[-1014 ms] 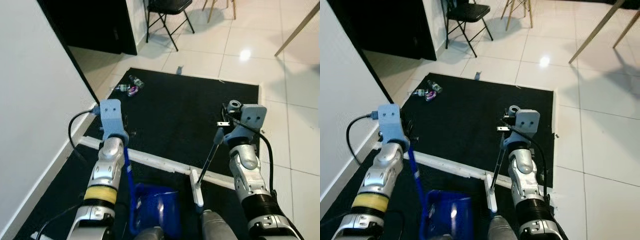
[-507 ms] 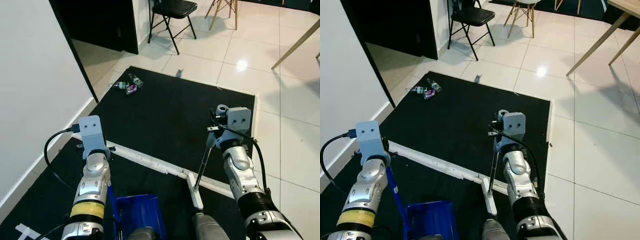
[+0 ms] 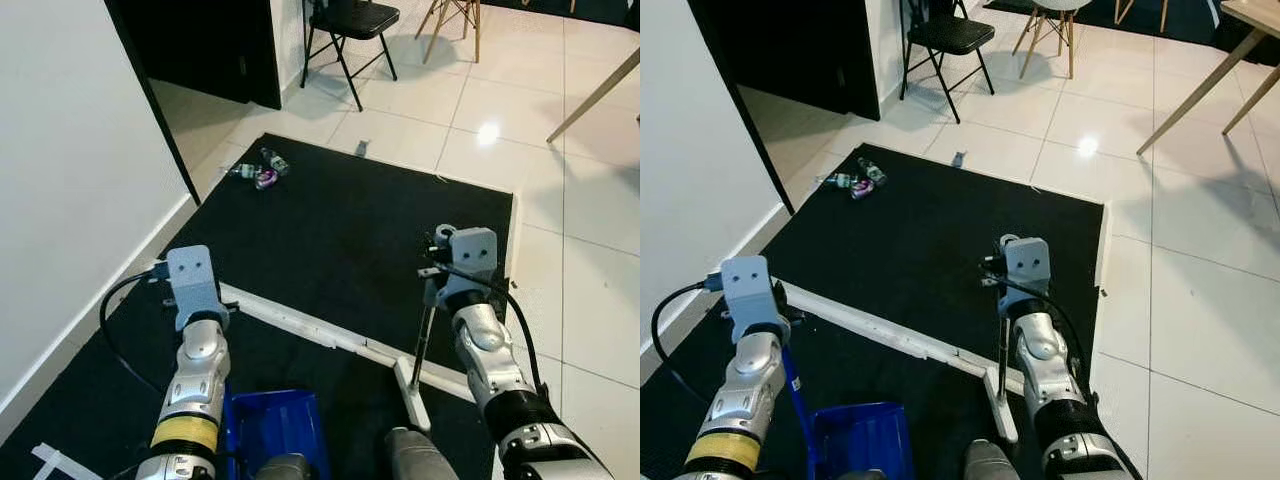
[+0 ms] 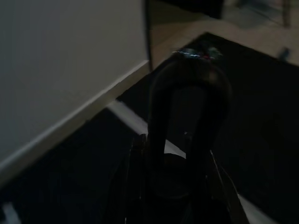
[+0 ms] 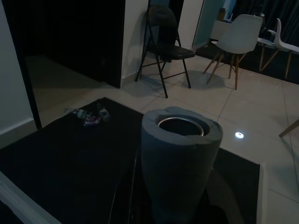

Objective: Sweep floor

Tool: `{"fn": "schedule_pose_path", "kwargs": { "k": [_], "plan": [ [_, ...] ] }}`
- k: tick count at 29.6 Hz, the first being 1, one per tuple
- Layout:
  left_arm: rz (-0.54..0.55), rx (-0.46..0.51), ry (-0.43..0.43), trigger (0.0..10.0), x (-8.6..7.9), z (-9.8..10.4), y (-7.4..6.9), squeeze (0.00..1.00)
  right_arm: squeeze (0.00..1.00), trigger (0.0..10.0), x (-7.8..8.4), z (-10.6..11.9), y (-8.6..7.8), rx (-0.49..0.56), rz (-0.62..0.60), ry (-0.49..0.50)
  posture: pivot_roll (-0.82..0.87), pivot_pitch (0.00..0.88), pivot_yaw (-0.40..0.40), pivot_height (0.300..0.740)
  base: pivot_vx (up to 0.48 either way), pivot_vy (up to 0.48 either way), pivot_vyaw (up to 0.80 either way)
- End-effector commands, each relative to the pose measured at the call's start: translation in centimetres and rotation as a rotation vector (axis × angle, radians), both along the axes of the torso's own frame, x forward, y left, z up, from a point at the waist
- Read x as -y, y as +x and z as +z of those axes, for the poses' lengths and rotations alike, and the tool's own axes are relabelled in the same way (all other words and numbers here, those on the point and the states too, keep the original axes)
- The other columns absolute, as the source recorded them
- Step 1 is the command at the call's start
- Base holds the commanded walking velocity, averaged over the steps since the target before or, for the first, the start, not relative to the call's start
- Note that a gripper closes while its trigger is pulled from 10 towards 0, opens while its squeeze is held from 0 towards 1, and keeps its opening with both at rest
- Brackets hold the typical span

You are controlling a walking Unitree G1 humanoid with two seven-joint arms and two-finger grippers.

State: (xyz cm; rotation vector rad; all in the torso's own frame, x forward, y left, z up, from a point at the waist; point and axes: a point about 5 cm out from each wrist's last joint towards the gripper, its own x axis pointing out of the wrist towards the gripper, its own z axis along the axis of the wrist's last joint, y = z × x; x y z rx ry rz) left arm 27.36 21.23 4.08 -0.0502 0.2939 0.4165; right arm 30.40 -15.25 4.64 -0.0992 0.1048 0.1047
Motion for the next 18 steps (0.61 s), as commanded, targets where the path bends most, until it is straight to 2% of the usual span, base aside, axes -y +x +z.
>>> {"fn": "schedule_pose_path", "kwargs": {
  "k": [1, 2, 5, 6, 8, 15, 16, 18],
  "plan": [
    [0.027, 0.057, -0.105, 10.0, 0.7, 0.6, 0.8, 0.0, 0.0, 10.0, 0.2, 0.3, 0.1, 0.028, 0.002, -0.006, 0.0, 0.055, -0.038, 0.74, 0.0, 0.0, 0.0],
    [0.035, 0.077, -0.119, 10.0, 0.8, 1.0, 1.1, 0.0, 0.0, 10.0, 0.2, 0.4, 0.2, 0.03, 0.0, -0.006, 0.0, 0.055, -0.038, 0.74, 0.0, 0.0, 0.0],
    [0.025, 0.201, -0.165, 10.0, 1.3, 3.8, 3.2, 0.0, 0.0, 10.0, 0.2, 0.6, 0.4, 0.038, -0.001, -0.007, 0.0, 0.055, -0.038, 0.74, 0.0, 0.0, 0.0],
    [0.025, 0.201, -0.165, 10.0, 1.3, 3.8, 3.2, 0.0, 0.0, 10.0, 0.2, 0.6, 0.4, 0.038, -0.001, -0.007, 0.0, 0.055, -0.038, 0.74, 0.0, 0.0, 0.0],
    [0.006, 0.272, -0.155, 10.0, 1.3, 5.4, 4.3, 0.0, 0.0, 10.0, 0.0, 0.6, 0.4, 0.044, 0.001, -0.005, -0.01, 0.056, -0.037, 0.74, 0.0, 0.0, 0.0],
    [-0.021, 0.32, -0.129, 10.0, 1.4, 6.5, 5.4, 0.0, 0.0, 10.0, -0.4, 0.4, 0.2, 0.042, 0.012, 0.0, -0.01, 0.062, -0.043, 0.74, 0.0, 0.0, 0.0],
    [-0.069, 0.321, -0.039, 10.0, 1.8, 6.5, 5.9, 0.0, 0.0, 10.0, -0.4, 0.3, 0.1, 0.042, 0.019, 0.001, -0.02, 0.068, -0.051, 0.74, 0.0, 0.0, 0.0],
    [-0.088, 0.295, -0.018, 10.0, 2.1, 5.8, 6.0, 0.0, 0.0, 10.0, -0.4, 0.3, 0.1, 0.043, 0.022, -0.001, -0.02, 0.074, -0.056, 0.74, 0.0, 0.0, 0.0]
  ]
}}
